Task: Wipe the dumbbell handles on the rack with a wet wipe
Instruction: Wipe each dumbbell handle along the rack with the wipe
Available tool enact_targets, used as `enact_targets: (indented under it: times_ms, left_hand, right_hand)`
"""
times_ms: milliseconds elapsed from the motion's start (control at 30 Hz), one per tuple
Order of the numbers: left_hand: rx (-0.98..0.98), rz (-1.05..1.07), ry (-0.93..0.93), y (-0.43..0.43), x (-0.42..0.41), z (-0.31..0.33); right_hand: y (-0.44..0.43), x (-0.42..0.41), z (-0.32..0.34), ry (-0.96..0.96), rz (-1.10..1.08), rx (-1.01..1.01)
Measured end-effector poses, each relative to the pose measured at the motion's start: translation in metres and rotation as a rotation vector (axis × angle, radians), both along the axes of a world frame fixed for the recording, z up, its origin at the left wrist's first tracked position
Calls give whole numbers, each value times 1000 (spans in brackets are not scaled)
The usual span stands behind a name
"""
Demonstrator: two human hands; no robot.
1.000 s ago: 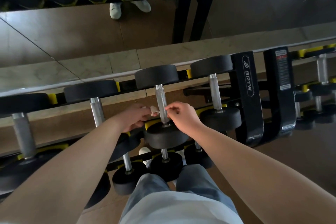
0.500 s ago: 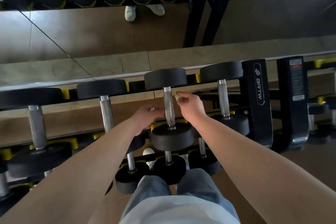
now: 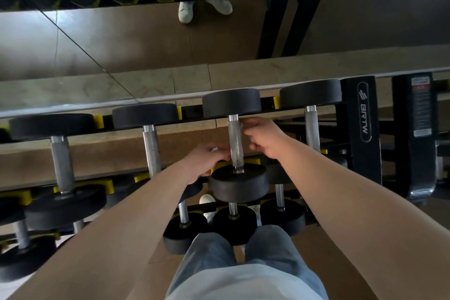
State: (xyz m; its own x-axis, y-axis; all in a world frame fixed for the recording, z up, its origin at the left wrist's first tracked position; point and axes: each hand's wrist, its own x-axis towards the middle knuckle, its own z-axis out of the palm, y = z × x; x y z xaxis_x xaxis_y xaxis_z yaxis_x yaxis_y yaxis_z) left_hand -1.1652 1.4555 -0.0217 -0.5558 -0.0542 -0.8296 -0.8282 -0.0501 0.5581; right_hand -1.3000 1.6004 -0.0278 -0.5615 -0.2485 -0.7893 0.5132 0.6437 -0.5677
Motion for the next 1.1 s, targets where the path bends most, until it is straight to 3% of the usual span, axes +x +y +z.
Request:
enact_targets:
  times_ms: [100, 233, 300, 367, 500, 533, 633, 800, 1100]
  left_hand:
    - [-26, 3, -12, -2, -1, -1]
    - [-45, 22, -13, -2, -3, -4]
    - [-45, 22, -17, -1, -4, -2]
    - [-37, 25, -28, -2, -2, -2]
    - [-17, 86, -62, -6, 2, -7]
    - [-14, 111, -66, -7, 2, -7]
    - [-20, 159, -42, -7, 1, -5]
    - [-28, 215, 0, -4, -3, -4]
    - [-73, 99, 19, 1, -4, 5]
  right_hand:
    - [-6, 3, 2, 47, 86, 30]
    - [8, 16, -1, -27, 661, 234]
    - [11, 17, -3, -67, 721, 263]
    - [9, 15, 1, -62, 626, 245]
    - [0, 12, 11, -1, -70, 16]
    - [-2, 13, 17, 77, -82, 1]
    - [2, 28, 26, 329, 175, 91]
    - [30, 58, 28, 429, 524, 206]
    - [-15, 44, 38, 665, 267, 86]
